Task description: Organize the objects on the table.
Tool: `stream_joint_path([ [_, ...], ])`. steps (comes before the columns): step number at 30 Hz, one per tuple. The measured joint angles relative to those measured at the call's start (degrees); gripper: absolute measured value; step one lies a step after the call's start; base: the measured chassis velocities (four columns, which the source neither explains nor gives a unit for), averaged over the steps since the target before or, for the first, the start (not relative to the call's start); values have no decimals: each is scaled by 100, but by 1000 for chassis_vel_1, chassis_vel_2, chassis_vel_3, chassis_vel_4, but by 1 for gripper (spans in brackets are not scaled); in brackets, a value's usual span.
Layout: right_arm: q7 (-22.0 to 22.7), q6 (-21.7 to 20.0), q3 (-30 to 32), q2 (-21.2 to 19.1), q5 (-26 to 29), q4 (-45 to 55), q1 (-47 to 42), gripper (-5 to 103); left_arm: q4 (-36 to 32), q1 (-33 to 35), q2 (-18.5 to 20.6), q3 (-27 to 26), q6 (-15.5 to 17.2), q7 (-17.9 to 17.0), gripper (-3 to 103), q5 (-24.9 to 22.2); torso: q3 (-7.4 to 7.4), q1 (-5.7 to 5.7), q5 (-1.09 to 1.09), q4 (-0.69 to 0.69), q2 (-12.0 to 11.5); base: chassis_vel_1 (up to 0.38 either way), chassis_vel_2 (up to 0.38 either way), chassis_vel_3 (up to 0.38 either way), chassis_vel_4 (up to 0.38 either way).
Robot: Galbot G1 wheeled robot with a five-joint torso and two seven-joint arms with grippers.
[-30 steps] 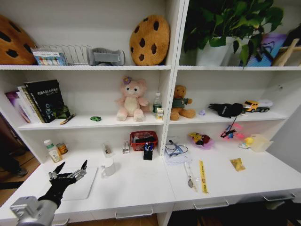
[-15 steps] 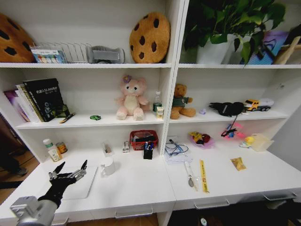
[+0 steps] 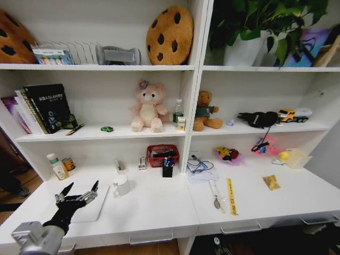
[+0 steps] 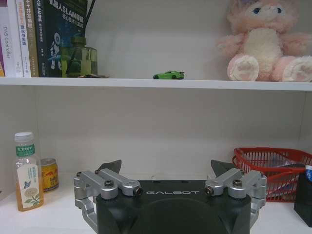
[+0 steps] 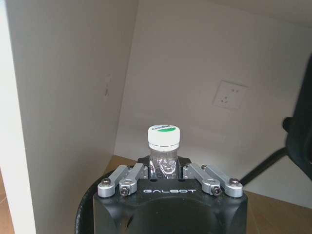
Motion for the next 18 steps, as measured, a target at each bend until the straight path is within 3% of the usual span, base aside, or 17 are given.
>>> stream_joint_path([
  [5, -8, 29, 11, 43, -150, -427, 418, 26, 0, 0, 0, 0, 0, 0, 100, 0, -12, -8, -1, 1, -20, 0, 0, 0, 0],
  [9, -25, -197, 43, 115, -230, -548, 642, 24, 0, 0, 0, 0, 0, 0, 100, 0, -12, -8, 0, -1, -20, 0, 0, 0, 0],
  [14, -7, -367, 70, 128, -488, -650, 690, 38, 0, 0, 0, 0, 0, 0, 100, 0, -7, -6, 0, -2, -10, 0, 0, 0, 0],
  [17, 34, -401, 96, 122, -491, -661, 633, 55, 0, 0, 0, 0, 0, 0, 100, 0, -2, -1, 0, -1, 0, 0, 0, 0, 0],
  [18, 34, -401, 96, 122, -491, -661, 633, 55, 0, 0, 0, 0, 0, 0, 100, 0, -2, -1, 0, -1, 0, 0, 0, 0, 0],
])
